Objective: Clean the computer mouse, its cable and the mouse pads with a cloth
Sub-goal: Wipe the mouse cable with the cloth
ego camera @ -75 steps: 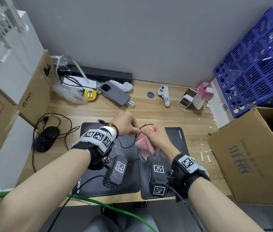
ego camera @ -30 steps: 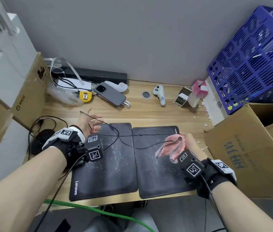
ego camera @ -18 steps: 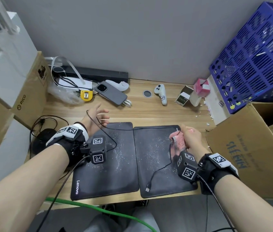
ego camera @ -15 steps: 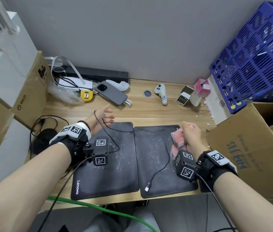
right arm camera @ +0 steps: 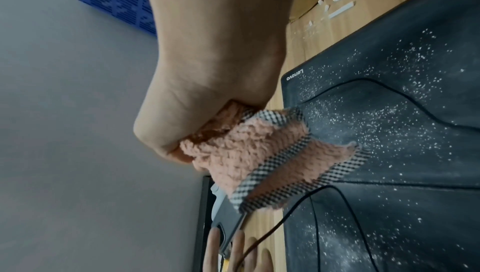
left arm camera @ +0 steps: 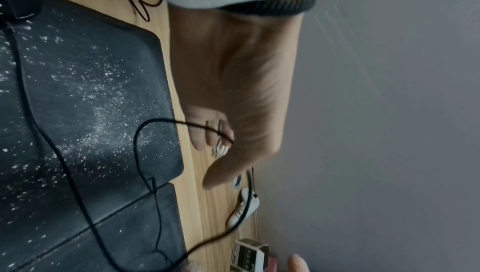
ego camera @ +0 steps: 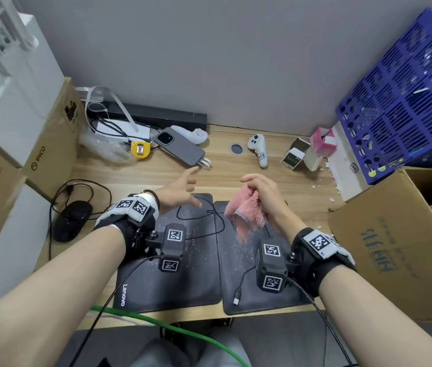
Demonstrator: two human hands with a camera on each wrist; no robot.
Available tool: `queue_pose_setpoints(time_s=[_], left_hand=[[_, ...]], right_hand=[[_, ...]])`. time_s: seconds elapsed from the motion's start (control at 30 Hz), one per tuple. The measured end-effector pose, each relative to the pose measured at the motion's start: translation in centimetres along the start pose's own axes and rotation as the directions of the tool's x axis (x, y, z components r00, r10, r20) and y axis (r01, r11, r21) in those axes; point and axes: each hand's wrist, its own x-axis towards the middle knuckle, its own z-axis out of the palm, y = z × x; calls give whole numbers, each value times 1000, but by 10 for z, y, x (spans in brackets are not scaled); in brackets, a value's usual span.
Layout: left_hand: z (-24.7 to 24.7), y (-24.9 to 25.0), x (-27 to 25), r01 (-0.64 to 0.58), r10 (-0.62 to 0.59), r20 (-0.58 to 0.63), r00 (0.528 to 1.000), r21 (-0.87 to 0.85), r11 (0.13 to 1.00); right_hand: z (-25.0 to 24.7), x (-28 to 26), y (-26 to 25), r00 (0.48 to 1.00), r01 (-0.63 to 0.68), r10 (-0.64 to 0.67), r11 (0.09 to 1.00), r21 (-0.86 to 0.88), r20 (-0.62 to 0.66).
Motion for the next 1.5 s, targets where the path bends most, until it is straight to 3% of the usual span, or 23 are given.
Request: queue_pose_setpoints(time_s=[0.13,0.23,0.3,0.4,0.53,0.63,0.8,0.9,1.1,1.2,1.27,1.4,1.5], left_hand=[[-21,-12,-21,11,-20,79,997,112,994],[-46,-40,-28,99,-95,-54,994,72,992],[-62,-64,-32,148,-128,-183,975,96,984],[-77,-102,-44,240,-181,-289,940,183,953],[-78,-136,-69,323,-265,-251,931,230,918],[-78,-157,-80,345,-273,-261,926,292,892],[-70,-173,-88,394,-206,-379,902,531,750],[-68,-176,-86,342,-114,-412,904,538,770],[-75,-154,-92,76,123,-347,930,507,859],[-80,-141,-96,-53,247,-332,910,498,865],[-81,-131,-96,-97,293,-332,897,498,861],[-84,-111,-104,-109,267,-368,890,399,911],[-90,-102,-112,-100,177,-342,923,231,968]], right_hand=[[20,-2,-1,982,-65,66,998,-10,178],[37,-2,0,900,-209,135,968,138,415],[49,2,-1,862,-266,155,948,172,482],[72,11,-3,860,-289,196,948,133,471],[109,24,12,874,-354,350,934,-52,336],[132,25,26,900,-314,347,936,-161,264],[149,17,31,857,-410,407,910,-60,315],[154,16,31,850,-391,365,920,-10,381],[156,16,22,893,-211,205,977,-29,400],[162,18,13,858,-116,176,982,-151,483],[169,16,6,821,-154,219,974,-166,527],[168,13,2,827,-178,200,980,-93,525],[158,15,2,785,-178,196,980,-90,588]])
